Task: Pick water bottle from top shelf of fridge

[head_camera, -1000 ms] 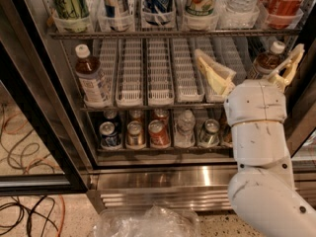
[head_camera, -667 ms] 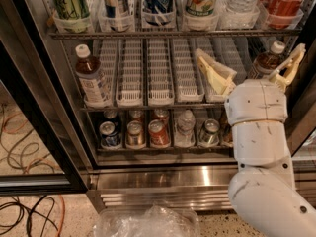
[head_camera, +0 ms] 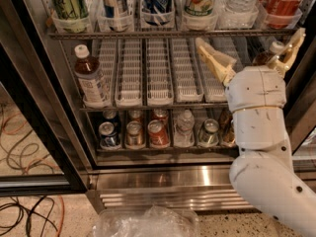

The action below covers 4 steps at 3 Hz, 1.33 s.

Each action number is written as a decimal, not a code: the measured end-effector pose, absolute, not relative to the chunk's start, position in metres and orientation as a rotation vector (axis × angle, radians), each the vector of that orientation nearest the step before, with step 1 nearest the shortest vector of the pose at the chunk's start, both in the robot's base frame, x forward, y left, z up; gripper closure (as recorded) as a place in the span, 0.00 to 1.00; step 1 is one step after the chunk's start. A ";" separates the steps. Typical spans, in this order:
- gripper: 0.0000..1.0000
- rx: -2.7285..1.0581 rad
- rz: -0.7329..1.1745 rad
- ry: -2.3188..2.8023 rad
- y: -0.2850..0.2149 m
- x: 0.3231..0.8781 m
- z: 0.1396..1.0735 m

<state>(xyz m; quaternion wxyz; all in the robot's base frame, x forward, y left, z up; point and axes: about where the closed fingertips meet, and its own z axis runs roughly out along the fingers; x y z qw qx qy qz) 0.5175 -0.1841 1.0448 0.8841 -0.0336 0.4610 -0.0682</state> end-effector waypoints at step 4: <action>0.22 -0.046 -0.169 0.876 -0.188 0.542 1.061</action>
Offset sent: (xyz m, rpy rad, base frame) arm 0.0273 -0.0017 0.0138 -0.0140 -0.0770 -0.0113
